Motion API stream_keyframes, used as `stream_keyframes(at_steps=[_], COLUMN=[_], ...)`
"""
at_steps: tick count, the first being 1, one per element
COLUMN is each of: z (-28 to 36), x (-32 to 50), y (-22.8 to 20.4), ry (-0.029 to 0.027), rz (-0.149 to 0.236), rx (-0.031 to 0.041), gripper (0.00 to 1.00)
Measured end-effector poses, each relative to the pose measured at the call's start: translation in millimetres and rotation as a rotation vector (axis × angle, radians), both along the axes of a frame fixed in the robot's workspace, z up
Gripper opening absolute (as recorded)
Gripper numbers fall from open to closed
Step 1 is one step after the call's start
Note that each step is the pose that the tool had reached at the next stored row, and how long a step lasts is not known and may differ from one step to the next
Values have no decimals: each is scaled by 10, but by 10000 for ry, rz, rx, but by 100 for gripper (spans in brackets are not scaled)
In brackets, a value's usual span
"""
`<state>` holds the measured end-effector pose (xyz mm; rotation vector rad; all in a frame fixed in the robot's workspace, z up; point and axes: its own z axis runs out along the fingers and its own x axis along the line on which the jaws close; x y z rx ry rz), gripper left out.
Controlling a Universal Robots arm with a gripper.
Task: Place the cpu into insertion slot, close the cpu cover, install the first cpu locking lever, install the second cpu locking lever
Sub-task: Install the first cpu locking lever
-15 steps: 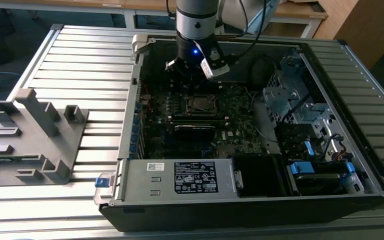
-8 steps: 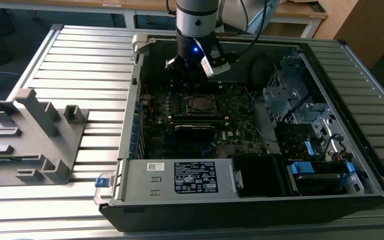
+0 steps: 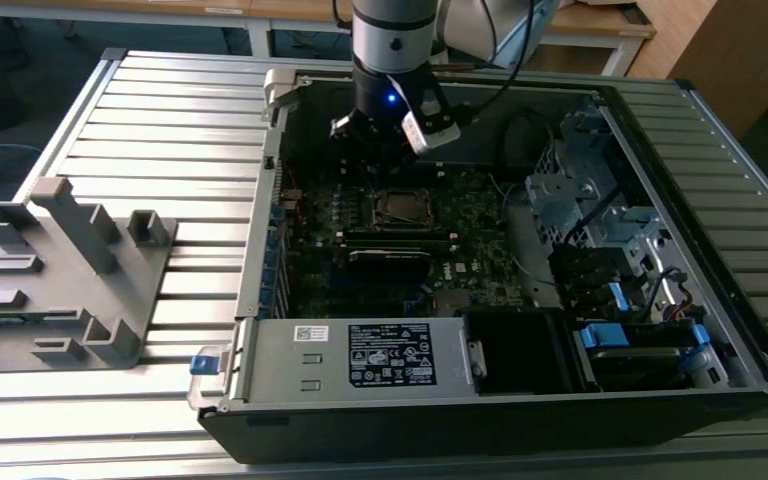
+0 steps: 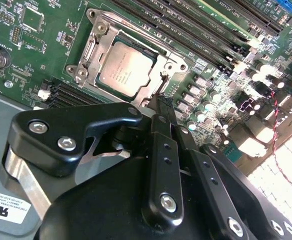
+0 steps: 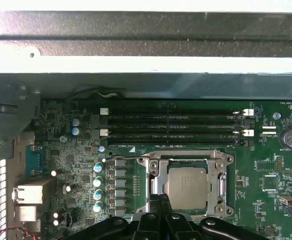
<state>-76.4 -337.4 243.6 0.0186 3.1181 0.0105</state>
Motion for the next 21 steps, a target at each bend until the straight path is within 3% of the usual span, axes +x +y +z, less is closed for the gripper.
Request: stream_keyframes(at_steps=[12,21], z=[8,7], x=[-1,-97], y=[1,1], ry=[-2,-6], rz=[1,-1], rx=[3,4], gripper=[11,11])
